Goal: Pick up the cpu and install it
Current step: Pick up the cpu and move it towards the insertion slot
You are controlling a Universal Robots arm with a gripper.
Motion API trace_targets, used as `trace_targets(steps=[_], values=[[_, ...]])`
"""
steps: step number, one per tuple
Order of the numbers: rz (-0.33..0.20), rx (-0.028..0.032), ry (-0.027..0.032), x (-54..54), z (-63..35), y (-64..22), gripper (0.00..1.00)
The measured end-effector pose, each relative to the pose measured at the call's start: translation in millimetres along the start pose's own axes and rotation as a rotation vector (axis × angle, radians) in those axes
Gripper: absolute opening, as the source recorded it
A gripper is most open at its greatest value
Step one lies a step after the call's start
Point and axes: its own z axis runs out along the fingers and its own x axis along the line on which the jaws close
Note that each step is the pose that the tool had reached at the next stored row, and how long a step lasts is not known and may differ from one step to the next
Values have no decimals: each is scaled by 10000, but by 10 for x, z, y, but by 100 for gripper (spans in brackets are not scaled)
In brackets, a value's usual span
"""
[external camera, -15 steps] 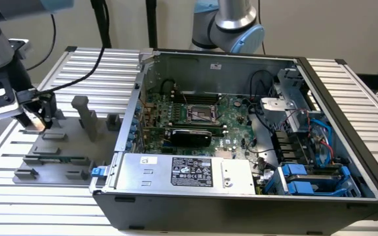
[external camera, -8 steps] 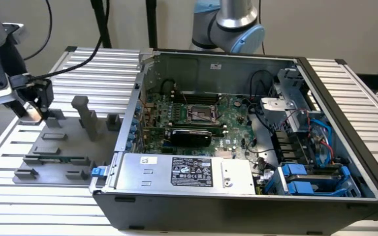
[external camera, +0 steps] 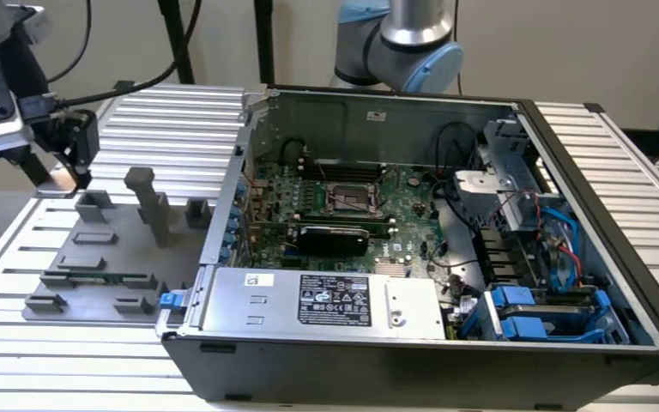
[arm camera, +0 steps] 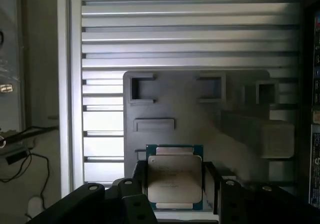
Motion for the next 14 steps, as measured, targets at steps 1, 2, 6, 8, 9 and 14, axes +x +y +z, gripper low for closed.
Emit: trace_targets(steps=[1,2,6,8,9,14], values=[[-1,-2,0,-31,-41,2,55],[-1,-1,4,-69,-87,5,55],[-1,-18,14,-251,-273,15,55],[-2,-30,22,-340,-354,19,55],[-1,-36,25,-385,-390,21,55],[-2,-70,28,-611,-552,32,55]])
